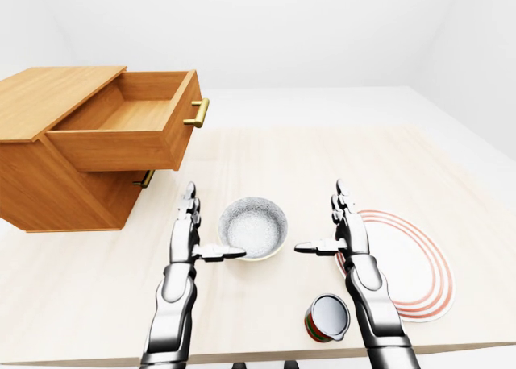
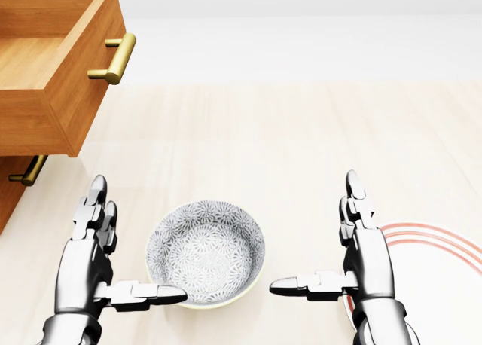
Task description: Put the bowl on top of the cabinet.
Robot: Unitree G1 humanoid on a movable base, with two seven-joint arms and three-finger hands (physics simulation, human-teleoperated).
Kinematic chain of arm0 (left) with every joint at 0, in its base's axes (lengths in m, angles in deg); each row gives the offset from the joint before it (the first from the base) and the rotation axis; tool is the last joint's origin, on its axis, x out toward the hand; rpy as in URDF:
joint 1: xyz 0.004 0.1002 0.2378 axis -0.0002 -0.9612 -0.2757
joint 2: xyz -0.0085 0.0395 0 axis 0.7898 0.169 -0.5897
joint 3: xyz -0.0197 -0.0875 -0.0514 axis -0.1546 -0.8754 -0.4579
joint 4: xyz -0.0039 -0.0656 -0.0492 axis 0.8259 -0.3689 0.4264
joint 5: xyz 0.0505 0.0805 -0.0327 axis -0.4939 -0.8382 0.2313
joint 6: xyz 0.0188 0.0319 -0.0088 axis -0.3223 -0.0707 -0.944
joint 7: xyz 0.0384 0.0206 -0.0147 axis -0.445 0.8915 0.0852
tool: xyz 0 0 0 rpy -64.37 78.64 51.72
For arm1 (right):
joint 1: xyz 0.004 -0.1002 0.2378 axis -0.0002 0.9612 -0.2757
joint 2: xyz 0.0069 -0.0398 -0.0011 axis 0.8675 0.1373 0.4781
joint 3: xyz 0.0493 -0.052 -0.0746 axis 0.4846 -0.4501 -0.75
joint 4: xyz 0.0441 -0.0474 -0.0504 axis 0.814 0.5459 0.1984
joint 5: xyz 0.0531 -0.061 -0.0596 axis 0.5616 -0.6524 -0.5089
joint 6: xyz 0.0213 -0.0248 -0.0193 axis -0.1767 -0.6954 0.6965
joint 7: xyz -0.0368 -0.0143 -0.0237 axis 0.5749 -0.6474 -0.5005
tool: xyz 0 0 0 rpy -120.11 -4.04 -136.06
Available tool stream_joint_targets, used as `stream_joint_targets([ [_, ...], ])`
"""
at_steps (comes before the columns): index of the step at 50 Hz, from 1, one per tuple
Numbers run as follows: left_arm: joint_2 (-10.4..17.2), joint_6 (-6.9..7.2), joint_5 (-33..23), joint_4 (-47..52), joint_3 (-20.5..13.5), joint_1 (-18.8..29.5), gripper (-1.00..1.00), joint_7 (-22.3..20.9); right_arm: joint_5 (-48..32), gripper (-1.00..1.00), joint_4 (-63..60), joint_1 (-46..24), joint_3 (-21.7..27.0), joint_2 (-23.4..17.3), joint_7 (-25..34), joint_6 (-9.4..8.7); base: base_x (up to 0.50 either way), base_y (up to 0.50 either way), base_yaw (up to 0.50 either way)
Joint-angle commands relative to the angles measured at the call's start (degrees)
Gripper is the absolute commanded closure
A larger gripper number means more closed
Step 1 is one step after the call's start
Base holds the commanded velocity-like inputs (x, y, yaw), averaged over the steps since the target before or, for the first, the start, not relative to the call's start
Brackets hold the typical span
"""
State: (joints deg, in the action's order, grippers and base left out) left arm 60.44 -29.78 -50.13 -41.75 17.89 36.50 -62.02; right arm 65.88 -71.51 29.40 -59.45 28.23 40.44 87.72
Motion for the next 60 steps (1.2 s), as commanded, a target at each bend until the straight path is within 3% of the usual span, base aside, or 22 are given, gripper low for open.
stream_joint_targets([
  [1, -0.14, -3.98, -5.45, 0.03, 1.99, -1.47, -1.0, 0.76, -0.29, -1.0, 1.02, -0.37, 0.14, -0.05, -0.78, 0.55, 0.0, 0.0, 0.0],
  [3, -0.21, -5.74, -7.97, 1.9, 3.06, -3.04, -1.0, 1.31, -0.2, -1.0, 0.9, -0.34, 0.19, -0.05, -0.83, 0.44, 0.0, 0.0, 0.0],
  [11, -0.39, -5.74, -17.27, 4.81, 7.58, -8.03, -1.0, 3.93, 0.18, -1.0, 1.2, -0.43, 0.31, -0.07, -1.1, 0.97, 0.0, 0.0, 0.0],
  [16, -0.29, -5.74, -19.94, 5.86, 8.0, -8.57, -1.0, 5.5, 0.14, -1.0, 2.03, -0.68, 0.33, -0.11, -1.11, 1.4, 0.0, 0.0, 0.0],
  [21, 0.15, -5.74, -26.71, 9.99, 10.26, -10.95, -1.0, 8.37, 0.3, -1.0, 3.49, -1.34, 0.49, -0.21, -1.19, 1.88, 0.0, 0.0, 0.0],
  [28, 0.44, -5.74, -31.38, 11.38, 11.77, -11.31, -1.0, 10.38, 0.52, -1.0, 4.59, -1.85, 0.72, -0.34, -1.28, 2.18, 0.0, 0.0, 0.0],
  [34, 0.56, -5.74, -38.41, 9.97, 13.72, -10.36, -1.0, 14.98, 0.43, -1.0, 3.99, -1.59, 0.54, -0.32, -1.19, 1.91, 0.0, 0.0, 0.0],
  [43, 0.29, -5.74, -43.42, 9.88, 16.59, -10.18, -1.0, 18.06, 0.32, -1.0, 2.96, -1.17, 0.4, -0.28, -0.9, 1.5, 0.0, 0.0, 0.0],
  [51, 0.97, -5.74, -51.01, 3.88, 18.02, -8.5, -1.0, 25.09, 0.24, -1.0, 2.41, -0.95, 0.4, -0.21, -0.76, 1.34, 0.0, 0.0, 0.0],
  [60, 0.75, -5.74, -56.98, -1.68, 20.07, -7.97, -1.0, 29.29, 0.37, -1.0, 2.44, -1.0, 0.58, -0.27, -0.83, 1.3, 0.0, 0.0, 0.0],
])
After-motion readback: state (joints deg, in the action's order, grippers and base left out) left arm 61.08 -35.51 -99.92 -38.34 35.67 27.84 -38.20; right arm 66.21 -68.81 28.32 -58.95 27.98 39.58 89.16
